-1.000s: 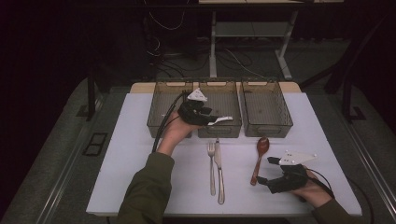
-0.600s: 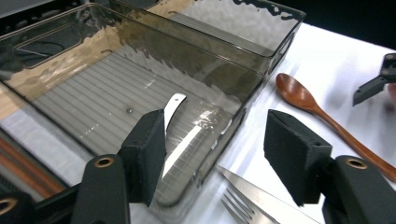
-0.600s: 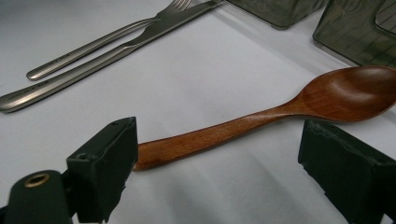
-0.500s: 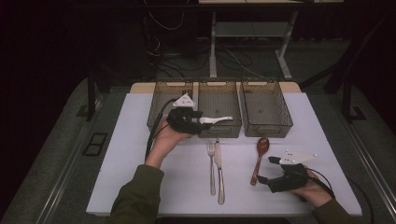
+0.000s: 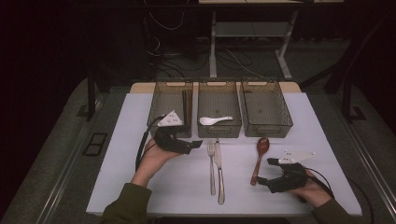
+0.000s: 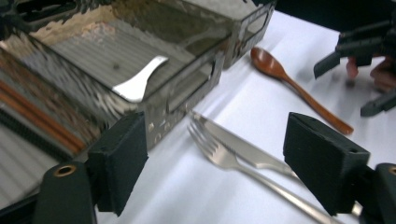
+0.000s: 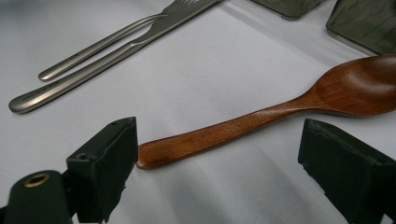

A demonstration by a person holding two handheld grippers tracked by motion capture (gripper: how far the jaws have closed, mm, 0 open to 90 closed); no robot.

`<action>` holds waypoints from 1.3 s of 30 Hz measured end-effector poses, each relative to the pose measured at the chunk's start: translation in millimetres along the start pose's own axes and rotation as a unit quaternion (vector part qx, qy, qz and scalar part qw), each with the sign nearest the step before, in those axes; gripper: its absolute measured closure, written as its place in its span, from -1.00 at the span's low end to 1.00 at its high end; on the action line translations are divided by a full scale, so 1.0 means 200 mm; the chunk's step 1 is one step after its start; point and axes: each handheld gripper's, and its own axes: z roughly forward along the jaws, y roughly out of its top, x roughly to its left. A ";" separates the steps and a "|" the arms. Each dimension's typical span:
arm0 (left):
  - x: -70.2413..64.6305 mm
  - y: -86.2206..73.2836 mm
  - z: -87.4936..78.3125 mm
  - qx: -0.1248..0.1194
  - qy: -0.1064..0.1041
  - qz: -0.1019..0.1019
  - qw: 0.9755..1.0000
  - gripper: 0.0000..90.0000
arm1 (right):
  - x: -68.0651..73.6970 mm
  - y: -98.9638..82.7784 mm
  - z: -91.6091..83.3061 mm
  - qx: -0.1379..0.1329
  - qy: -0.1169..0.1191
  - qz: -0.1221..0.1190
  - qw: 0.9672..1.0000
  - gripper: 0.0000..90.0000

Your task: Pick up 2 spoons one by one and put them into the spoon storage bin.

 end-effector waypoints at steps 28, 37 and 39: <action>-0.16 -0.44 -0.16 0.019 0.027 -0.026 0.999 -0.93 | 0.00 0.06 -0.04 0.013 0.000 -0.011 1.000 -0.46; -0.16 -0.46 -0.14 0.029 0.030 -0.022 0.999 -1.00 | -0.04 0.13 0.00 0.005 -0.006 -0.010 1.000 0.38; -0.15 -0.46 -0.14 0.030 0.028 -0.023 0.999 -1.00 | -0.05 0.15 0.01 0.009 -0.006 -0.011 1.000 0.53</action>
